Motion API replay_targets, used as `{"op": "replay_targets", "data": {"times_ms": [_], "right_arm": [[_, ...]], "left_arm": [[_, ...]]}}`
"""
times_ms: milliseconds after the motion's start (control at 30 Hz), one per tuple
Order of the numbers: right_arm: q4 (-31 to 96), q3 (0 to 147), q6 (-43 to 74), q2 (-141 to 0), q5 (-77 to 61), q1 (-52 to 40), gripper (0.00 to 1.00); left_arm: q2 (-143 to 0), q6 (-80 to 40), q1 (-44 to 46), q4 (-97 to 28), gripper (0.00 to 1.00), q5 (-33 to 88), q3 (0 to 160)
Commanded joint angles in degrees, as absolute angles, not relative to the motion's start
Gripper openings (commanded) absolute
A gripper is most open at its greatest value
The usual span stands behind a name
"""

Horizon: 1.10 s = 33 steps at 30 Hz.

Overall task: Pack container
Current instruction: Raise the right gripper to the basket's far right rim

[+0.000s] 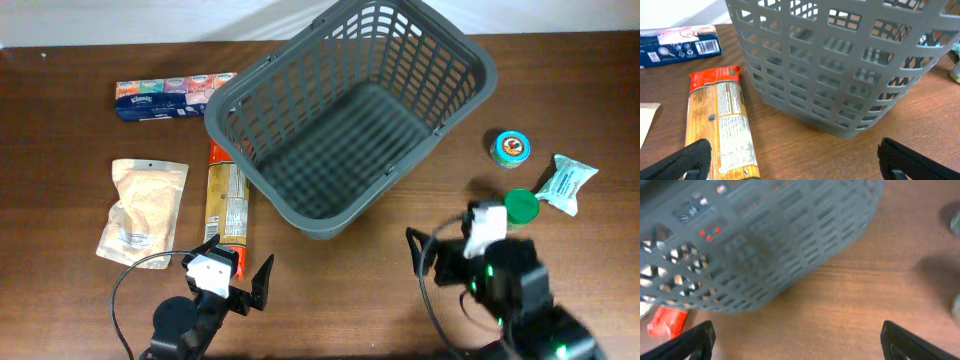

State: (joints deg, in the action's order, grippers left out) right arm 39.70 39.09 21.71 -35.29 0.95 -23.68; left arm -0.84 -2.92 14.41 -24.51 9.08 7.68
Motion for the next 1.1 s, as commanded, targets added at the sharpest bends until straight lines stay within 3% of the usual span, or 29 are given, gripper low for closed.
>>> {"op": "replay_targets", "data": {"times_ms": [0,100,133,200,233,267,667,1067], "right_arm": [[42.6,52.7,13.7,-46.0,-0.2,-23.9,0.99],[46.3,66.1,8.2,-54.8,-0.2,-23.9,0.99],[47.0,69.3,7.0,-56.6,-0.2,-23.9,0.89],[48.6,77.9,5.4,-61.8,1.1,-23.9,0.55],[49.0,82.4,4.8,-64.6,2.5,-23.9,0.19],[49.2,87.5,4.6,-68.2,5.1,-23.9,0.04],[53.9,106.5,2.1,-93.5,8.9,-14.7,0.03],[55.5,106.7,1.6,-96.0,7.3,-7.5,0.04]], "left_arm": [[-0.3,-3.6,14.6,-24.5,0.99,8.8,7.2],[-0.3,-3.6,14.6,-24.5,0.99,8.8,7.2],[-0.3,-3.6,14.6,-24.5,0.99,8.8,7.2],[-0.3,-3.6,14.6,-24.5,0.99,8.8,7.2],[-0.3,-3.6,14.6,-24.5,0.99,8.8,7.2],[-0.3,-3.6,14.6,-24.5,0.99,8.8,7.2],[-0.3,-3.6,14.6,-24.4,0.99,8.8,7.2],[-0.3,-3.6,14.6,-24.4,0.99,8.8,7.2]]}}
